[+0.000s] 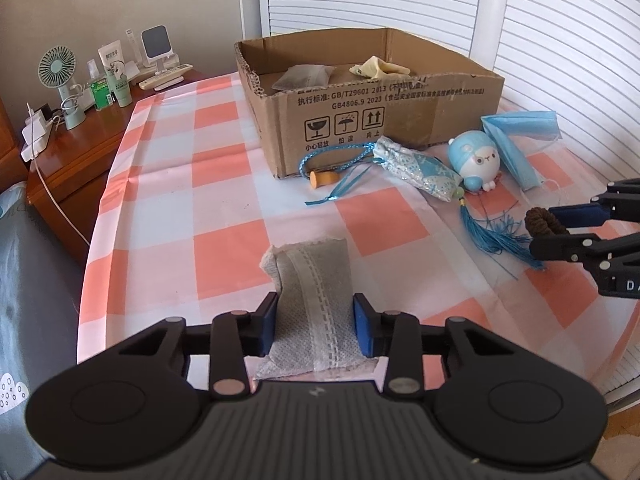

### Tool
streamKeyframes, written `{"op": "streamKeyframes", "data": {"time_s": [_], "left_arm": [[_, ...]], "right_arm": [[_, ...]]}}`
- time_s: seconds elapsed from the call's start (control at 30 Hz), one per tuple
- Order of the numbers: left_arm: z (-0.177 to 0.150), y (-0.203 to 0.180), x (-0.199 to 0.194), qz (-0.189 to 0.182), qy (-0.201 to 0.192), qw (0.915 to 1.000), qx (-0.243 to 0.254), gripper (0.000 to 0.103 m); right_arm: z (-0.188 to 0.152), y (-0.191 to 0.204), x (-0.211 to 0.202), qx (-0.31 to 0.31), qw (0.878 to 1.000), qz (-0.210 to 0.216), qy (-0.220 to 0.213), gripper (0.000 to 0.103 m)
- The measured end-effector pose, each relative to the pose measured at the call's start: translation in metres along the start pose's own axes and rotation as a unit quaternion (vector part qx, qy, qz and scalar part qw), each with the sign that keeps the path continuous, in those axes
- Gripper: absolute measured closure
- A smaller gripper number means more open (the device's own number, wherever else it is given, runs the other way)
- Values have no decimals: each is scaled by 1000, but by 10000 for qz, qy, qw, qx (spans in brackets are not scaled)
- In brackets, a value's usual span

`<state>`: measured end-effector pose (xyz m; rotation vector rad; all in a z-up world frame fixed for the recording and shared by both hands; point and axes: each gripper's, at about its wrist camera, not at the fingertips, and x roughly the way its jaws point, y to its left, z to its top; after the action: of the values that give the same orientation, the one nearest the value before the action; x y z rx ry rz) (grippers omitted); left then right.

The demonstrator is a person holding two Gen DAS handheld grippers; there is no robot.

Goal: Organize soft objects
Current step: 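Grasp the second grey sachet with the left tool while the right tool grasps the brown bracelet, then lower the grey sachet into the box and open the left tool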

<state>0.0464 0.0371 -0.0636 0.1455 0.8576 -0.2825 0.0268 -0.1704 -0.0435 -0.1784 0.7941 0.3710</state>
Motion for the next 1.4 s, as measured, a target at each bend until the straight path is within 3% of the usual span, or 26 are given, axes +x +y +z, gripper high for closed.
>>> {"op": "streamKeyframes", "data": {"time_s": [0.37,0.67,0.9,1.13,1.4], "left_arm": [[13,-4,-37,-229,-83,9989,391,66],[47,-10,-53,-494,-415,9969,454,66],[86,-19,-46,-579,-679,9940,628,66],[134,-21,-28,-412,-893,9919,810,66],[181,-13,8,-222,-854,9935,724,66]], "right_arm": [[13,3,-27,-523,9985,-12,-172,60],[26,-2,-37,-604,9974,-1,-401,60],[37,-5,-42,-576,9964,-20,-624,60],[40,-11,-41,-527,9963,-67,-672,60],[42,-19,-45,-486,9963,-171,-684,60]]}}
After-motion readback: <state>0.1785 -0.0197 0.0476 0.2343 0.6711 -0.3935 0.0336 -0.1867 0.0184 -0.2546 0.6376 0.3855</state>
